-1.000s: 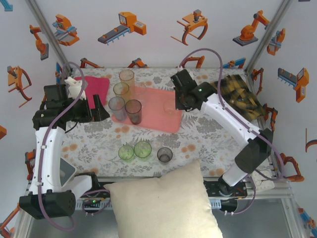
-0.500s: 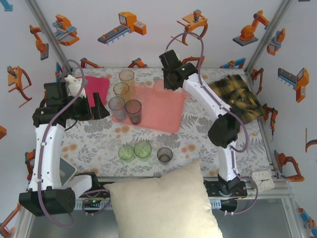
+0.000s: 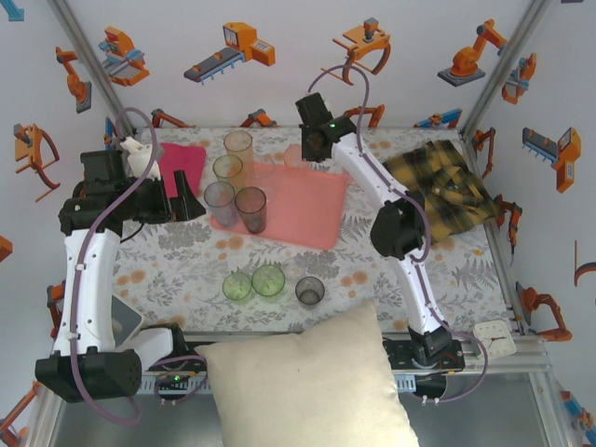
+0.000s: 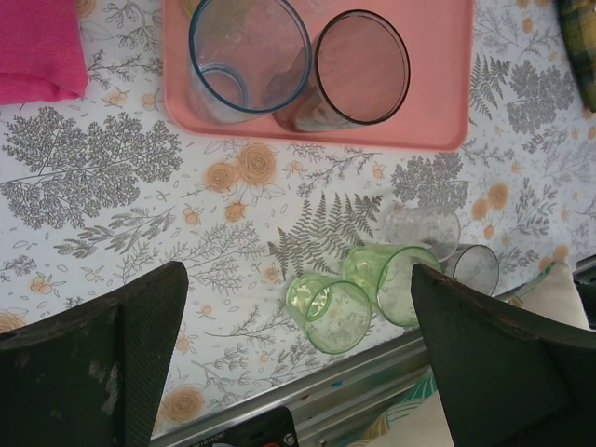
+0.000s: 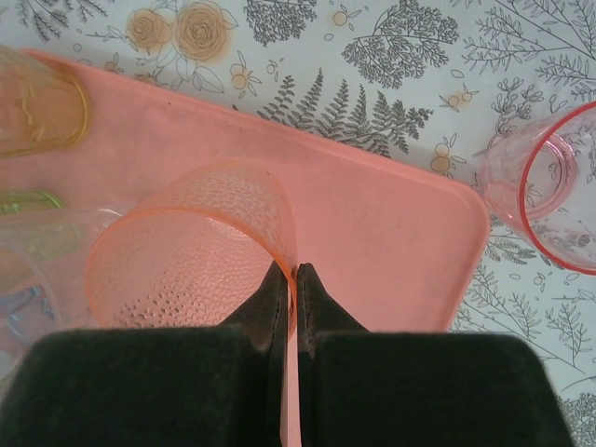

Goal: Place the glasses into the tray

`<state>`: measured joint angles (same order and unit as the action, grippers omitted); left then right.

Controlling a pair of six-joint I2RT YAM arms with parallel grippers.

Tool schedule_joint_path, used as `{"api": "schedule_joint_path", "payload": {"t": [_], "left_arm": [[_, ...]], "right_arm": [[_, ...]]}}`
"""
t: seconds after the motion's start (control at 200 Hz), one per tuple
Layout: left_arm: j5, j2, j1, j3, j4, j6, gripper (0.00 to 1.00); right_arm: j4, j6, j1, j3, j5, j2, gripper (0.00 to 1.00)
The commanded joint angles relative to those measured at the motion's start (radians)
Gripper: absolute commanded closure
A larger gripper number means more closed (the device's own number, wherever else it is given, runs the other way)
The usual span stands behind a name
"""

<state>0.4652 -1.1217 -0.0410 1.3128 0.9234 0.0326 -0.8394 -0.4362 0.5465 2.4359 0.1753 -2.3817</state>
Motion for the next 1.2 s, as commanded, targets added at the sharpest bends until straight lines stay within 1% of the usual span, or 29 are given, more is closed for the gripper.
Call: {"api": "schedule_joint_path", "payload": {"t": [0.0,0.511,0.716,1.046,1.197], "left_arm": [[0.021,-0.004,-0.007,0.025,0.024,-0.014,0.03],[0.026,-0.02,-0.011,0.026,0.02,-0.01,0.03],[0.026,-0.022,-0.011,0.027,0.02,-0.008,0.03],[0.032,-0.023,-0.014,0.026,0.02,-0.007,0.03],[0.034,-0.022,-0.013,0.025,0.02,-0.006,0.03]], "right_arm": [[0.072,-0.007,-0.009,0.032,-0.02,-0.014,0.97],[0.187,-0.048,-0.015,0.04,-0.097,-0.085,0.97],[0.198,-0.071,-0.015,0.058,-0.135,-0.121,0.96],[0.206,-0.087,-0.014,0.064,-0.14,-0.14,0.96],[0.207,-0.094,-0.014,0.067,-0.148,-0.153,0.94]]}}
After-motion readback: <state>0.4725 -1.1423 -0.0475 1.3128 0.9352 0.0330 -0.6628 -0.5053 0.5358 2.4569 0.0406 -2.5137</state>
